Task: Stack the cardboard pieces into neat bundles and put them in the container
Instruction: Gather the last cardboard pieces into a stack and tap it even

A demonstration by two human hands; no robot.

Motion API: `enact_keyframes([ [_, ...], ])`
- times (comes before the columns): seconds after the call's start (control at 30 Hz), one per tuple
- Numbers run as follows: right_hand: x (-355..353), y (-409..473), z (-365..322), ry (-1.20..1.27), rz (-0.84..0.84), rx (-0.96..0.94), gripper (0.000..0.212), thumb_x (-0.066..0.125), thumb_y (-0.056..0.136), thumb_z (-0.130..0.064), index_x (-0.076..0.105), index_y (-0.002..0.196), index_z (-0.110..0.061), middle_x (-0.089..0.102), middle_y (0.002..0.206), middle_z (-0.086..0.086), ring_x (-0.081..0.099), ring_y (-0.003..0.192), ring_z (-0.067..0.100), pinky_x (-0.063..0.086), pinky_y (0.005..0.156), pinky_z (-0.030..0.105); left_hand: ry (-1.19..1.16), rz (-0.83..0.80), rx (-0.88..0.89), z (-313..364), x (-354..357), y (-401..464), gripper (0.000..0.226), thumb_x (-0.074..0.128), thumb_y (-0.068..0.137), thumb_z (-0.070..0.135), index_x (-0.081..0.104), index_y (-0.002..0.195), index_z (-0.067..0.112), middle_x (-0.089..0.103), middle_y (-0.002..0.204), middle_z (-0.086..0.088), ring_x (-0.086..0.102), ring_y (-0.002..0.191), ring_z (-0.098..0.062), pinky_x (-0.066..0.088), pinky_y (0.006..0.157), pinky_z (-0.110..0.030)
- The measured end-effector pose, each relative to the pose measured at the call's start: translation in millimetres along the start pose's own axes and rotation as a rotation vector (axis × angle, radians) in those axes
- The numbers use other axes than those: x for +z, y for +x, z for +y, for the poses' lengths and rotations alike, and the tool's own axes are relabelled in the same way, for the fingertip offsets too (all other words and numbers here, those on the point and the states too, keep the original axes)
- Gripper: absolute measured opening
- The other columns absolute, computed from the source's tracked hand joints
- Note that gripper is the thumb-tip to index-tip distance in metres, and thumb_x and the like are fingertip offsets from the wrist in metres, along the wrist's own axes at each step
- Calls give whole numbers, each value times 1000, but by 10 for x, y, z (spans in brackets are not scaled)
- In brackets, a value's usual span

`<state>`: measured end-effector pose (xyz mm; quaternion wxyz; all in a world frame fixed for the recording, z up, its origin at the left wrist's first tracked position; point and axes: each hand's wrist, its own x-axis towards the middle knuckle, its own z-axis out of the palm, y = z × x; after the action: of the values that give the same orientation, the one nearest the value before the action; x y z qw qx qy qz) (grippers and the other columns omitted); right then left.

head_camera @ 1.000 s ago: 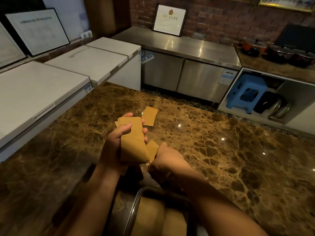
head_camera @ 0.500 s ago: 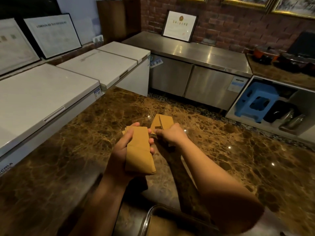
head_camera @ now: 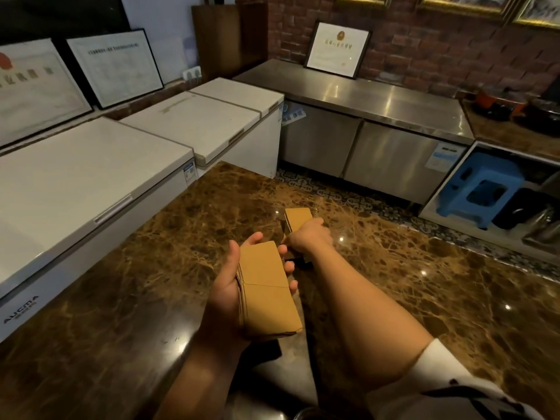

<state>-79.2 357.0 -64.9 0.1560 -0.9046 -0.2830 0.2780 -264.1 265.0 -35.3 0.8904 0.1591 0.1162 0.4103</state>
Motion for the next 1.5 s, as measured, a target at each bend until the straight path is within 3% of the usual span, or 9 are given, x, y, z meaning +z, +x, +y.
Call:
enact_keyframes([
  [0.27, -260, -262, 490, 174, -144, -46, 85, 81, 73, -31, 31, 139, -11, 56, 122, 14, 63, 102, 31, 60, 74, 40, 45, 49, -47, -89, 171, -6, 40, 56, 85, 40, 60, 120, 20, 72, 96, -18, 70, 73, -30, 59, 61, -42],
  [0.33, -452, -417, 613, 404, -259, -91, 63, 81, 72, -24, 52, 125, -5, 67, 104, 12, 68, 84, 24, 58, 62, 35, 61, 46, -59, -121, 221, -6, 37, 57, 85, 38, 60, 118, 20, 72, 96, -19, 71, 73, -30, 60, 61, -43],
  [0.43, -772, -730, 831, 692, -357, -193, 40, 81, 69, -22, 71, 105, -8, 77, 98, 15, 75, 88, 28, 62, 81, 43, 89, 41, -80, -192, 302, 3, 34, 58, 85, 37, 62, 115, 20, 72, 98, -19, 71, 75, -32, 60, 62, -44],
  [0.53, -1112, -1066, 1088, 969, -404, -313, 13, 78, 78, -18, 75, 91, -16, 79, 87, 8, 77, 81, 22, 61, 63, 31, 93, 22, -128, -275, 439, 8, 31, 60, 85, 37, 65, 111, 21, 72, 99, -18, 72, 78, -32, 61, 65, -46],
  [0.83, -1823, -1762, 1734, 1002, -321, -745, 54, 68, 62, -22, 74, 115, -25, 68, 79, -2, 62, 71, 10, 48, 61, 20, 249, 20, -165, -592, 981, -68, 41, 66, 75, 38, 68, 113, 23, 77, 96, -12, 75, 75, -30, 60, 57, -42],
  [1.0, -1920, -1944, 1913, 813, -159, -879, 60, 73, 68, -24, 65, 127, -35, 72, 118, -14, 65, 110, 4, 51, 88, 18, 347, -67, -137, -692, 1068, -193, 46, 66, 82, 45, 68, 125, 27, 74, 112, -17, 74, 85, -36, 59, 66, -45],
  [1.1, -1869, -1997, 1946, 897, -122, -806, 54, 75, 71, -28, 65, 124, -29, 74, 113, -7, 68, 108, 10, 53, 90, 28, 291, -119, -147, -699, 1128, -253, 43, 69, 84, 40, 68, 123, 24, 74, 109, -17, 74, 88, -33, 59, 69, -46],
  [1.2, -1822, -2061, 1895, 1004, -129, -670, 23, 68, 83, -38, 72, 101, -24, 68, 75, -9, 64, 72, 9, 50, 70, 29, 208, -167, -178, -696, 1176, -298, 47, 82, 75, 34, 68, 118, 23, 71, 106, -20, 70, 88, -33, 58, 75, -49],
  [1.5, -1949, -2193, 1736, 1164, -480, -257, 51, 66, 90, -47, 60, 121, -7, 57, 66, 4, 51, 55, 16, 42, 47, 23, 496, -44, -64, -636, 1149, -344, 31, 72, 81, 35, 72, 112, 32, 77, 99, -10, 74, 82, -26, 59, 66, -43],
])
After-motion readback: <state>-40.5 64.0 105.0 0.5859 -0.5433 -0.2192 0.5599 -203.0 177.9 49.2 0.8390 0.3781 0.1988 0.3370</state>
